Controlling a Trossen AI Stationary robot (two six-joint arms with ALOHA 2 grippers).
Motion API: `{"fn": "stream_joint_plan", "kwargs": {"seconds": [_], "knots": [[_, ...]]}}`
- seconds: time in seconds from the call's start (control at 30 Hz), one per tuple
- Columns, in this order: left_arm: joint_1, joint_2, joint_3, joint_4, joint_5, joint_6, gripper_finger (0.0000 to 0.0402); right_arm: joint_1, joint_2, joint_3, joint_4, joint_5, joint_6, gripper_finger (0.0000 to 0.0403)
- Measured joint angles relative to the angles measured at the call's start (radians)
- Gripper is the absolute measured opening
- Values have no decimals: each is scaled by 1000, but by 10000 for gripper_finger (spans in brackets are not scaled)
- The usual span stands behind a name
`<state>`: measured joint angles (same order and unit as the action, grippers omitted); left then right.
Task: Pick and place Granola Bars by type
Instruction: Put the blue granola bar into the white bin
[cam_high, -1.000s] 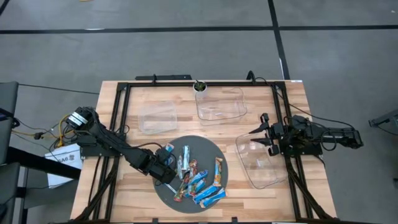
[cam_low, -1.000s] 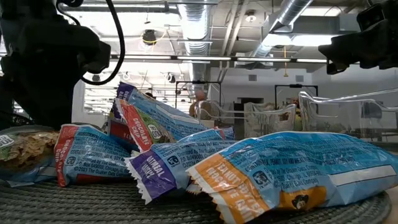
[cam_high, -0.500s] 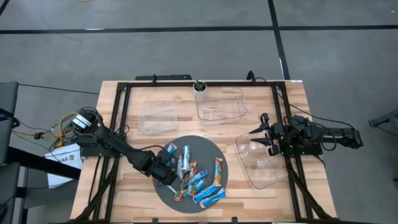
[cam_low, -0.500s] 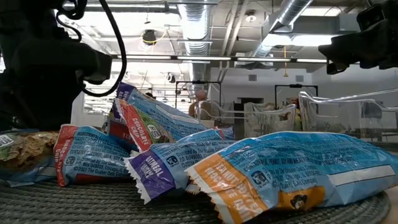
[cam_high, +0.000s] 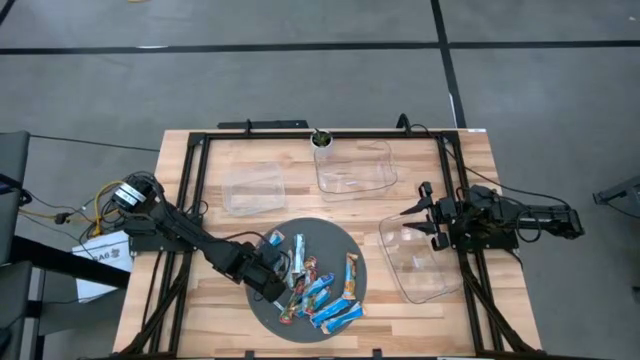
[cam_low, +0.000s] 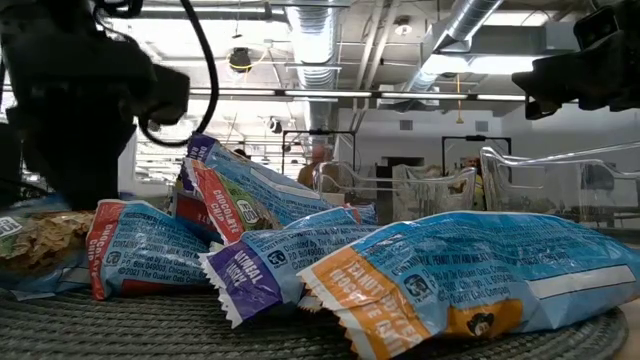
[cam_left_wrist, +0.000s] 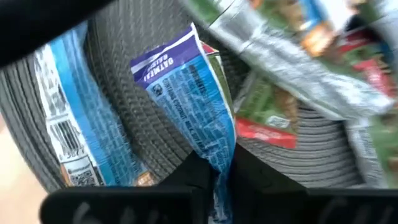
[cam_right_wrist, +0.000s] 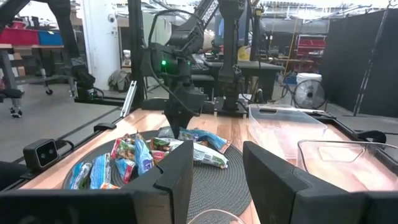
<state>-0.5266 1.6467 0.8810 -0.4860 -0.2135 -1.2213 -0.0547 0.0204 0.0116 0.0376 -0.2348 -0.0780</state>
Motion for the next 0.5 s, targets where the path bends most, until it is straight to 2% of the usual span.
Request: {"fn": "stream_joint_plan", "kwargs": {"seconds": [0.1, 0.23, 0.5], "knots": [[0, -46, 0, 3, -38, 25, 15, 0, 0, 0, 0, 0, 0, 134], [0, -125, 0, 7, -138, 68, 23, 0, 0, 0, 0, 0, 0, 133], [39, -332, 0, -54, -497, 227, 17, 0, 0, 0, 0, 0, 0, 134]]}}
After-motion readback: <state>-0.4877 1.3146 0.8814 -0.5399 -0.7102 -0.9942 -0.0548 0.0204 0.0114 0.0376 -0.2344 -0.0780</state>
